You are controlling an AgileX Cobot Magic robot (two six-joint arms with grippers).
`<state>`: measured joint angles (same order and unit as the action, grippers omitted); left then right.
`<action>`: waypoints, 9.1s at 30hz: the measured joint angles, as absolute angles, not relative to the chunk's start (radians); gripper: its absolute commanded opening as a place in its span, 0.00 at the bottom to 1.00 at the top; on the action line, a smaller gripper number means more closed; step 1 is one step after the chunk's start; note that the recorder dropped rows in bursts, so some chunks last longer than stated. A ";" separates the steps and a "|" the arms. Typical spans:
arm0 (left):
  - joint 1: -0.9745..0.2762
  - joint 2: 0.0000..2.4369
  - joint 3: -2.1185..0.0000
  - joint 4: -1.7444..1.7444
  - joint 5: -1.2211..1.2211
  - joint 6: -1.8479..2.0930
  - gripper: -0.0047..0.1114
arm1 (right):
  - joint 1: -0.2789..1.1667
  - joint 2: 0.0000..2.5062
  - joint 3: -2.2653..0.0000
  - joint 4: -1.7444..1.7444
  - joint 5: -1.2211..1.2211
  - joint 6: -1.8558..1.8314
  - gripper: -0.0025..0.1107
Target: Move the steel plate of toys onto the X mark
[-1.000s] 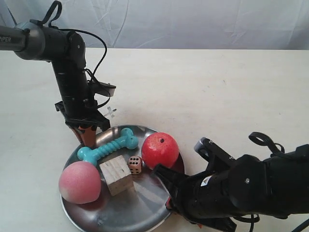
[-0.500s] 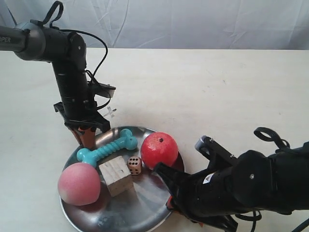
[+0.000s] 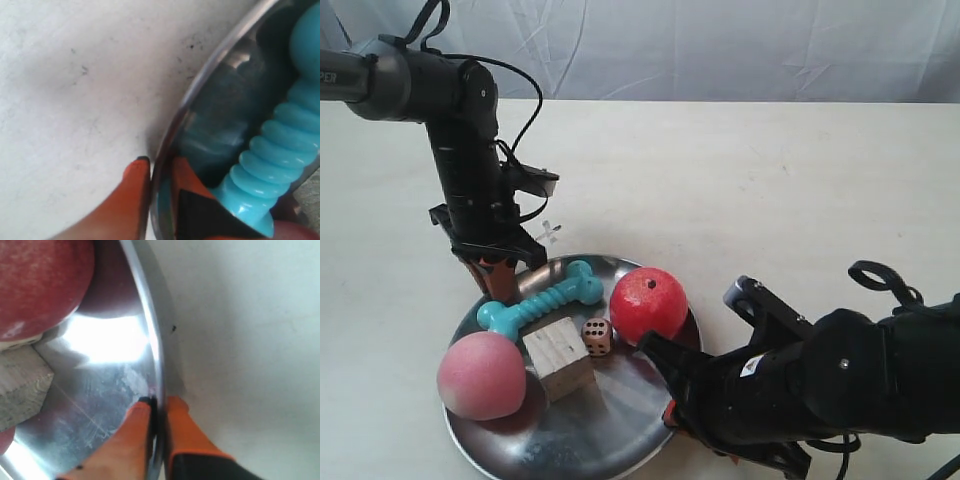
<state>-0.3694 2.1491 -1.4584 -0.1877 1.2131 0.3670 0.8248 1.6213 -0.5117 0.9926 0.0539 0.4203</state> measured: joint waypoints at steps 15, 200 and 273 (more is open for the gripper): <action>-0.369 2.113 -1.458 -0.167 1.215 0.350 0.04 | 0.825 1.615 -0.514 0.987 0.041 0.418 0.01; -0.111 0.665 -0.596 -0.307 0.640 0.425 0.04 | 0.444 1.118 -0.719 0.129 0.432 0.236 0.02; 0.000 0.096 -0.003 -0.205 0.208 -0.022 0.04 | 0.075 0.289 -0.027 -0.064 0.153 0.201 0.02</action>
<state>0.0000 0.0959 -0.0032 -0.2052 0.2085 -0.0221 0.0747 0.2893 -0.0274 -0.0639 0.1532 0.2013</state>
